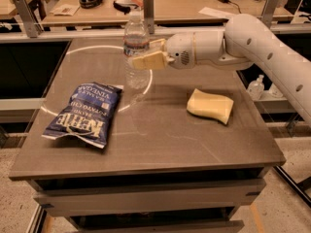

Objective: Move water bottle near blue chip bag

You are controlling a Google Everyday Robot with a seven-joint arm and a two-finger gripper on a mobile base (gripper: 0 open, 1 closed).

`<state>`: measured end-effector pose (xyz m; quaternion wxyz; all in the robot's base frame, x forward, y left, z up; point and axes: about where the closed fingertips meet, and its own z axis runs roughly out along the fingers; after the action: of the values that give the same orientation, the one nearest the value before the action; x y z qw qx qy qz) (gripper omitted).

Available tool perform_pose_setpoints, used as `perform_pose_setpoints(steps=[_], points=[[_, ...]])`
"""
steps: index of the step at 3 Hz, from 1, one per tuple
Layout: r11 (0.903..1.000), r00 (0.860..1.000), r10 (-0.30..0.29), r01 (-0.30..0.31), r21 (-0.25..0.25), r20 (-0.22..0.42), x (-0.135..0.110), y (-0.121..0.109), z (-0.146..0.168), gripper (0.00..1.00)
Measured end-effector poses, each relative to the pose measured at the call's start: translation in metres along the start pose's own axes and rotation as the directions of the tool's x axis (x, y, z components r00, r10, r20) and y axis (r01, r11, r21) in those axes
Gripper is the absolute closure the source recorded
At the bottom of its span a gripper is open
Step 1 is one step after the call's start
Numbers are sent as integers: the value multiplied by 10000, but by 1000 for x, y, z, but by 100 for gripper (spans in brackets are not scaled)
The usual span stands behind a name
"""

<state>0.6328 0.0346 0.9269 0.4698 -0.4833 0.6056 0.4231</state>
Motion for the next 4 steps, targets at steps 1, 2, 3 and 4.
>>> perform_pose_setpoints(steps=[1, 2, 3, 4], points=[[9983, 9997, 242, -238, -528, 73, 0, 31, 7, 100], [9950, 9991, 414, -402, -918, 122, 0, 55, 13, 100], [9923, 9992, 357, -331, -1190, 194, 5, 78, 16, 100], [9951, 9998, 154, -138, -983, 156, 14, 81, 18, 100]])
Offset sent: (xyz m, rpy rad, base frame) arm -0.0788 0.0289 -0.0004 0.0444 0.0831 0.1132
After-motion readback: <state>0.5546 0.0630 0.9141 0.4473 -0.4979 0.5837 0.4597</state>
